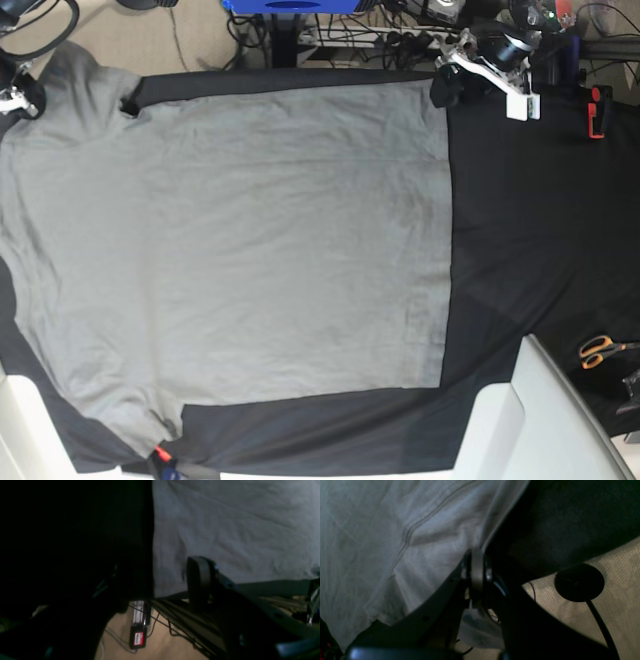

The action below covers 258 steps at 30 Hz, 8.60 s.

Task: Fold the T-shirt properly
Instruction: 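Move both grippers down to the shirt's side edge near the arms, then grasp the grey shirt's side edge with both grippers, then lift and fold the shirt's side edge inward toward the shirt's middle, then release the folded edge and reposition both grippers on the shirt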

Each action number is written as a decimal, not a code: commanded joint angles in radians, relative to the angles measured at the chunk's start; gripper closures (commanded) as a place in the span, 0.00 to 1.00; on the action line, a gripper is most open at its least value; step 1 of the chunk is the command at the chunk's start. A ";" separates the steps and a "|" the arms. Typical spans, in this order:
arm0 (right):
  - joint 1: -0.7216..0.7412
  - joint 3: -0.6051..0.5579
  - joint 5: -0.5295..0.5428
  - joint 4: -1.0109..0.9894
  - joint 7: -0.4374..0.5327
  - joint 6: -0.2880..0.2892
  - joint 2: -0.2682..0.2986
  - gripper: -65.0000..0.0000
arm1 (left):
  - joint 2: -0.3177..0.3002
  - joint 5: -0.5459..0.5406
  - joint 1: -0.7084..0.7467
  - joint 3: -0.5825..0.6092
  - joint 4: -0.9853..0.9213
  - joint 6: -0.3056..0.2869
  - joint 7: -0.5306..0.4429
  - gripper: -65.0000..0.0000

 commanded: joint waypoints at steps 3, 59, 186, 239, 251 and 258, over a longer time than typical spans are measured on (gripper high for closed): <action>-0.003 -0.001 -0.012 0.005 -0.012 0.001 0.012 1.00 | -0.006 -0.011 -0.016 0.000 -0.048 -0.007 -0.010 0.48; 0.104 -0.111 -0.014 0.251 -0.115 0.001 0.049 1.00 | 0.024 -0.012 -0.147 0.069 0.146 0.063 0.197 1.00; 0.497 -0.075 -0.011 -0.654 0.562 -0.197 0.185 0.99 | 0.009 -0.172 -0.352 0.056 -0.186 0.112 0.246 0.55; 0.483 -0.078 -0.012 -0.654 0.560 -0.196 0.193 0.99 | 0.044 -0.166 -0.559 -0.063 -0.424 0.212 0.082 0.56; 0.490 -0.079 -0.014 -0.636 0.560 -0.196 0.196 0.99 | -0.009 -0.176 -0.553 0.039 -0.414 0.217 0.093 1.00; 0.483 -0.079 -0.014 -0.527 0.482 -0.196 0.191 0.99 | -0.054 -0.175 -0.533 0.036 -0.278 0.217 0.229 1.00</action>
